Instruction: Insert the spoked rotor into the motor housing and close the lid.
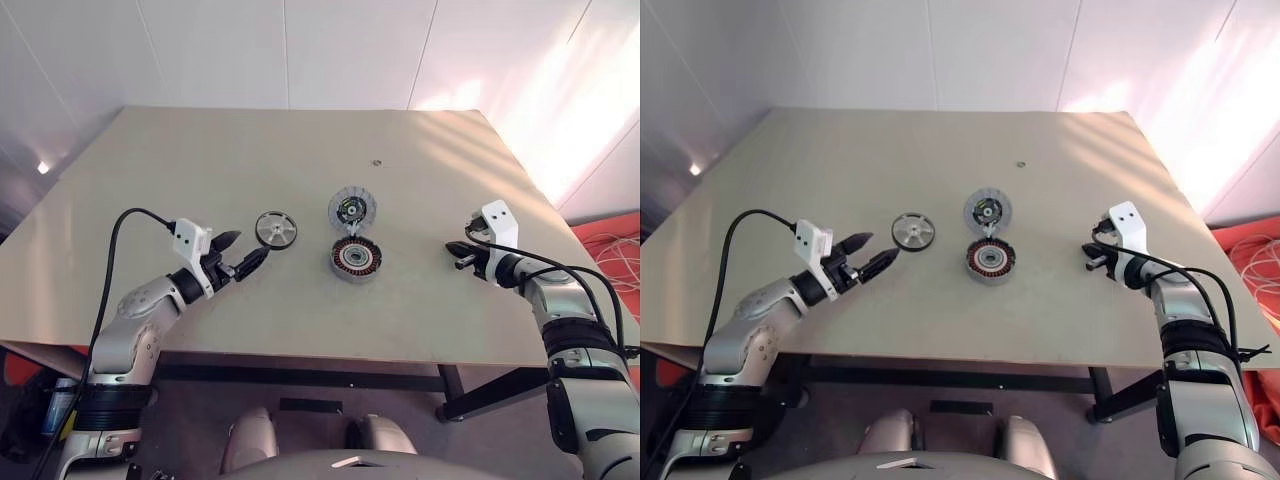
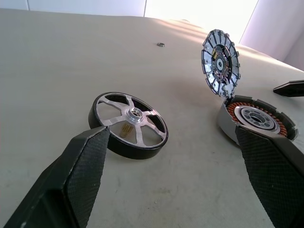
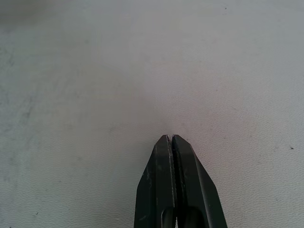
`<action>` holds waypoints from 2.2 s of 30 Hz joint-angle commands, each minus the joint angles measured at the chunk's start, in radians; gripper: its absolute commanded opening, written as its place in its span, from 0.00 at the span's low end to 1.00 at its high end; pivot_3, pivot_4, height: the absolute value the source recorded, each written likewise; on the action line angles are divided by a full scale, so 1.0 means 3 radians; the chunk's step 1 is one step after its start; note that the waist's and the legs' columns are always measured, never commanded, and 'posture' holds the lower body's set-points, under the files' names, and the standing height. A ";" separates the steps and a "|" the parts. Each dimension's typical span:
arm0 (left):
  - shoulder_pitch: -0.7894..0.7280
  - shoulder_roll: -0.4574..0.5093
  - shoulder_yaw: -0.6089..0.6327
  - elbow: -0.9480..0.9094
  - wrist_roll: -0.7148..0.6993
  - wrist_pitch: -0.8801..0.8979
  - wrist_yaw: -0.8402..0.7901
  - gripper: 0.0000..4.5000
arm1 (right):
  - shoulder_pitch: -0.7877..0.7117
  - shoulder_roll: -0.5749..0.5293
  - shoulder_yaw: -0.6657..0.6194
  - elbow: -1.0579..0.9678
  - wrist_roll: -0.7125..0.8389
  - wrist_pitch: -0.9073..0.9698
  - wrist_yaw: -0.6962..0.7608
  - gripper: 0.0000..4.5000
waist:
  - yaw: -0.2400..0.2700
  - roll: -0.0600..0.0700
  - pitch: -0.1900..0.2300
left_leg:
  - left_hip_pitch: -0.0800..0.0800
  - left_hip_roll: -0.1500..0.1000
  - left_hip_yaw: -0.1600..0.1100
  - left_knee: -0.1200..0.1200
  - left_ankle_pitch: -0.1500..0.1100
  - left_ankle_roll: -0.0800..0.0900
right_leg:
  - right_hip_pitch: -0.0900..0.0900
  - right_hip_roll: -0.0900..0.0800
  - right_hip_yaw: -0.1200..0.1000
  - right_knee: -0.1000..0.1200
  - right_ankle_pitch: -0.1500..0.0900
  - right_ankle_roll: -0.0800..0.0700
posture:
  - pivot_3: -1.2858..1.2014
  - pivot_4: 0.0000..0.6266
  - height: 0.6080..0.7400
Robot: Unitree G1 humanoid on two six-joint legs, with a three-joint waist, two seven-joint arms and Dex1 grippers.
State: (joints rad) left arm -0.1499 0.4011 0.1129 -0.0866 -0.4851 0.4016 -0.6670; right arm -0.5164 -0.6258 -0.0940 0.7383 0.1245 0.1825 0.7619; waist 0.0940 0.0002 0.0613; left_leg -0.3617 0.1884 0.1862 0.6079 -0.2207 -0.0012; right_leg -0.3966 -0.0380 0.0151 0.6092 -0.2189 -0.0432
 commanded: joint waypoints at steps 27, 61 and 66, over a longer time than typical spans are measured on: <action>-0.0070 0.0016 0.0038 -0.0115 -0.0024 -0.0011 0.0035 1.00 | -0.0078 -0.0008 -0.0061 -0.0012 0.0057 -0.0140 0.0100 0.21 | 0.0001 0.0000 0.0000 | -0.0005 0.0000 0.0000 -0.0001 0.0000 0.0000 | -0.0005 0.0000 -0.0001 0.0000 0.0000 0.0000 | 0.52 0.00 1.00; -0.0105 0.0023 0.0030 -0.0047 0.0009 -0.0036 -0.0011 1.00 | 0.0119 -0.0119 -0.0121 -0.0239 0.0117 -0.0155 0.0267 0.99 | 0.0006 0.0001 0.0001 | -0.0014 0.0001 0.0000 -0.0001 0.0000 0.0001 | -0.0012 0.0000 -0.0004 0.0000 0.0000 0.0000 | 0.52 0.00 1.00; -0.0100 0.0020 0.0028 -0.0051 0.0008 -0.0033 -0.0008 1.00 | 0.0131 -0.0120 -0.0127 -0.0264 0.0124 -0.0129 0.0275 0.99 | 0.0006 0.0001 0.0001 | -0.0014 0.0001 0.0000 -0.0001 0.0000 0.0001 | -0.0012 0.0000 -0.0004 0.0000 0.0000 0.0000 | 0.52 0.00 1.00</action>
State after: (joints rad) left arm -0.1688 0.4010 0.1127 -0.0766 -0.4829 0.4021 -0.6682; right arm -0.4694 -0.6420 -0.1073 0.7024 0.1431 0.1434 0.8393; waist 0.0960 0.0005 0.0615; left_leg -0.3658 0.1886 0.1861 0.6076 -0.2206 -0.0010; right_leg -0.4003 -0.0381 0.0140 0.6092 -0.2189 -0.0432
